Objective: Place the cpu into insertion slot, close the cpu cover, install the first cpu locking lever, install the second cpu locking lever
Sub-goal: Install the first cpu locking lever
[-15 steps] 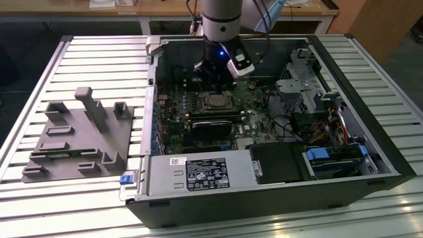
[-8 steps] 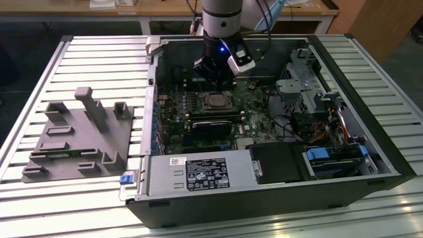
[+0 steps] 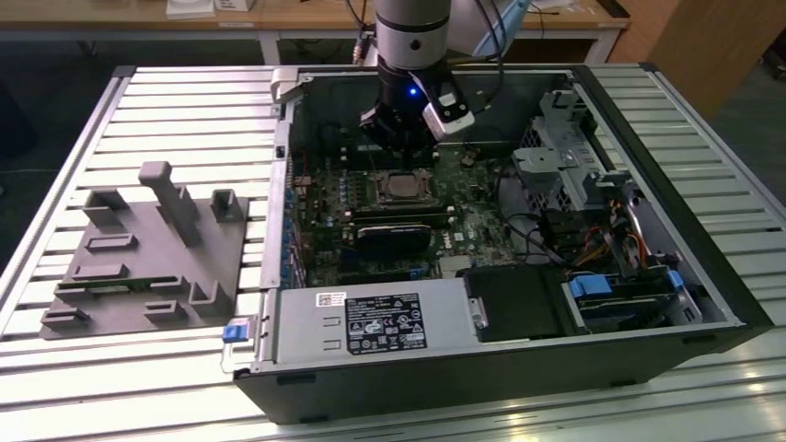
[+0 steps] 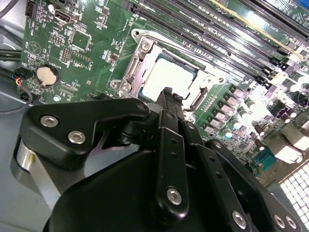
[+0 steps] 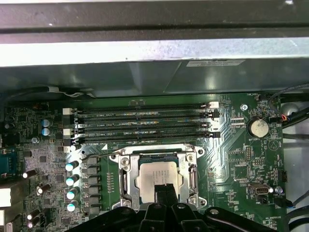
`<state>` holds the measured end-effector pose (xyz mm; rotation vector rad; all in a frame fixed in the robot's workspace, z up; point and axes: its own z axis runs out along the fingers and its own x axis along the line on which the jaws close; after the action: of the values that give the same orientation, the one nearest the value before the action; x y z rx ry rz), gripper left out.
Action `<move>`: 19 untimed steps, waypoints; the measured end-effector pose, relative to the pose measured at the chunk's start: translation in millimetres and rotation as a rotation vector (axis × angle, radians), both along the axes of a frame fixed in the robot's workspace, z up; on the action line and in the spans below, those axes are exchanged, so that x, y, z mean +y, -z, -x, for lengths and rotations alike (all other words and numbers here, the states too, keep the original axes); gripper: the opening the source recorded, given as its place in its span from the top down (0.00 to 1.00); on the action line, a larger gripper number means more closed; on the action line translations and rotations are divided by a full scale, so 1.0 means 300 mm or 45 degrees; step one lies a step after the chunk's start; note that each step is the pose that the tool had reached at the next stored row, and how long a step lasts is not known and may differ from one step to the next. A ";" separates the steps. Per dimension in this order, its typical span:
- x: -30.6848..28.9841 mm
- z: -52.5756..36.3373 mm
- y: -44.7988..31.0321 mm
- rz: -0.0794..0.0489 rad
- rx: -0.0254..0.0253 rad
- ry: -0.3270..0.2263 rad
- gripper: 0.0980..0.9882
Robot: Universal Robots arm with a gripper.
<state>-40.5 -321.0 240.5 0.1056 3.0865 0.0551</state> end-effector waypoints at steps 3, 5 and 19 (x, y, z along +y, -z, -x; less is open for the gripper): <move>0.000 0.000 0.000 0.000 0.0000 0.000 0.99; 0.000 0.000 -0.002 0.001 0.0005 0.000 0.99; 0.000 0.000 -0.054 0.000 -0.0001 0.000 0.99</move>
<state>-40.5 -321.0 256.8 0.1057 3.0865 0.0553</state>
